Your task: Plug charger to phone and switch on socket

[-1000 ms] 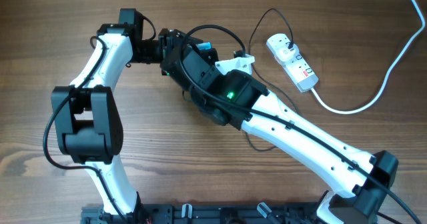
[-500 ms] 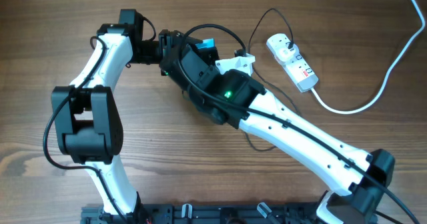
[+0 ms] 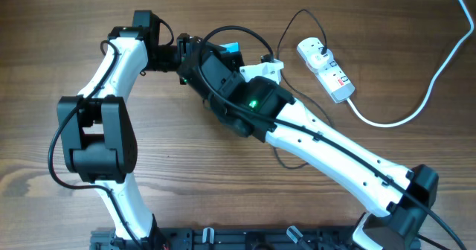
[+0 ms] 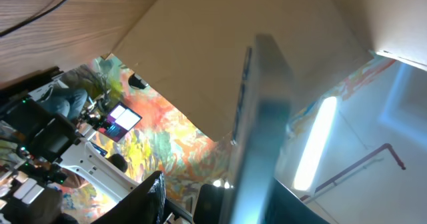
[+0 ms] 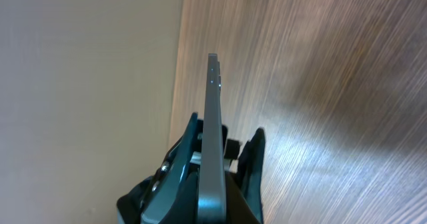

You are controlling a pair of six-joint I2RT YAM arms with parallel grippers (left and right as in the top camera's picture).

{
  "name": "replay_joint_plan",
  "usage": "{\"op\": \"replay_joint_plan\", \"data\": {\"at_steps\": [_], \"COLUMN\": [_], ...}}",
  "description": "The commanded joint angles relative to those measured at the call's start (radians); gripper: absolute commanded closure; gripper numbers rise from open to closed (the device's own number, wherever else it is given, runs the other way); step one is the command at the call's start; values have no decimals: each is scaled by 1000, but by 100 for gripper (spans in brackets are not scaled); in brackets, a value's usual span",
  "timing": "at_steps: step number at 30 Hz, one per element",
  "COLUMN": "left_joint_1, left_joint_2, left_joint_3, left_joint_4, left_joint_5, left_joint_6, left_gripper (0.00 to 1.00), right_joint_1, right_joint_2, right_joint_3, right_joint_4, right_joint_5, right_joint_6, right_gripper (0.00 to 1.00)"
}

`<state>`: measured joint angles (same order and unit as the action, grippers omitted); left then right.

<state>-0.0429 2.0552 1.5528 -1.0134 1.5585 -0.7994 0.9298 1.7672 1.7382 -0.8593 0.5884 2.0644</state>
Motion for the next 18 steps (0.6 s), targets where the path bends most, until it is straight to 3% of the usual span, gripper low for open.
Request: {"op": "replay_joint_plan", "data": {"at_steps": [1,18], "left_joint_1": [3,-19], "left_joint_2": [-28,-31], "left_joint_3": [1,1], "left_joint_4": [-28,-58], "left_joint_5": [19,19], "left_joint_6": [-1,3], "left_gripper": [55,58], "right_joint_1": [-18,-18], "right_joint_2": [14,14], "right_joint_3": [13,1], "right_joint_4": [-2,-2], "right_joint_5": [43,3], "right_joint_6": [8,8], "right_gripper": [96,96]}}
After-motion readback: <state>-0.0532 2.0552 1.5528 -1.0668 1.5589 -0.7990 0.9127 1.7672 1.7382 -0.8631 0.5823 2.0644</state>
